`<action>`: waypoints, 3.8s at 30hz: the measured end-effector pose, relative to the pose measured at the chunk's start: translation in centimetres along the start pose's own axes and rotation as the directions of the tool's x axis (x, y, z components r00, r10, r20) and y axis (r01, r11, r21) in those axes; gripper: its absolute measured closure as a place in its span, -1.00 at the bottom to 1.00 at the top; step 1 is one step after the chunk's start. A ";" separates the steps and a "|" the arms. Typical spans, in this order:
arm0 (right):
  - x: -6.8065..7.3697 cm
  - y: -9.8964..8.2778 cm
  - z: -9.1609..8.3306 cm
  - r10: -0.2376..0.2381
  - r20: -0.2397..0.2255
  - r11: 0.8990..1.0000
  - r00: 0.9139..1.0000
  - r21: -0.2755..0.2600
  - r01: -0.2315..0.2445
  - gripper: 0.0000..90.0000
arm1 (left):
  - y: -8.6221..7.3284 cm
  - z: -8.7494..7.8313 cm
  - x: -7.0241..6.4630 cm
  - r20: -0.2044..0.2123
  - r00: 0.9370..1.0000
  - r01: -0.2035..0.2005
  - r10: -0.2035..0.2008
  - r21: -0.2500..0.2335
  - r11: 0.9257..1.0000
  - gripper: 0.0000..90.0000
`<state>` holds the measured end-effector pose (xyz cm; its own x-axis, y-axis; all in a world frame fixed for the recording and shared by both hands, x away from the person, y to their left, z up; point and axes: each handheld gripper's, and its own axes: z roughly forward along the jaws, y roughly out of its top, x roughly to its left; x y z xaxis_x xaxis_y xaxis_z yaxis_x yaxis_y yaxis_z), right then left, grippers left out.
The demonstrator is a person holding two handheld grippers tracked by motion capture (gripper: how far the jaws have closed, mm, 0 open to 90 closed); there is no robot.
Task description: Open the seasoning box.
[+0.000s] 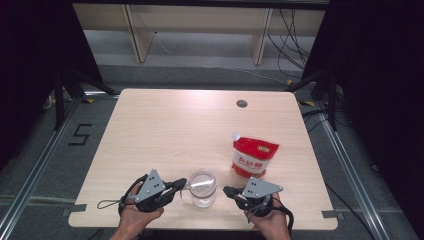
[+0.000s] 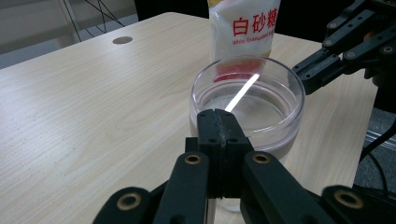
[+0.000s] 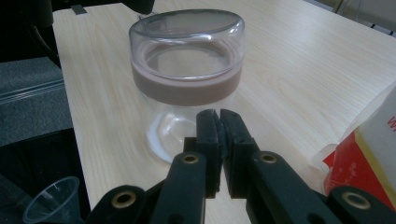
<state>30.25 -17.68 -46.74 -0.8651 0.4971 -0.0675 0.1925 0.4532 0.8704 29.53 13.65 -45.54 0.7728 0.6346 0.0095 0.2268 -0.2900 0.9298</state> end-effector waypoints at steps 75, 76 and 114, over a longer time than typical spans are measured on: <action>1.4 5.1 2.4 -0.086 -0.057 0.994 0.995 -0.071 0.082 0.96 | -3.5 -1.9 0.2 -0.033 0.991 0.135 -0.132 0.098 0.986 -0.46; 1.6 5.3 2.5 -0.086 -0.056 0.994 0.995 -0.074 0.082 0.96 | -3.6 -1.9 0.2 -0.037 0.990 0.137 -0.134 0.104 0.985 -0.50; 0.7 4.9 1.4 -0.070 -0.029 0.991 0.997 -0.113 0.066 0.77 | -4.9 -2.6 1.1 -0.046 0.983 0.181 -0.177 0.121 0.976 -0.63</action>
<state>31.24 -14.11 -43.18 -0.8895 0.4425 -0.1138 0.0813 0.3984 0.9136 27.76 17.64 -49.17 0.6923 0.7082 -0.1384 0.4333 -0.2546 0.8645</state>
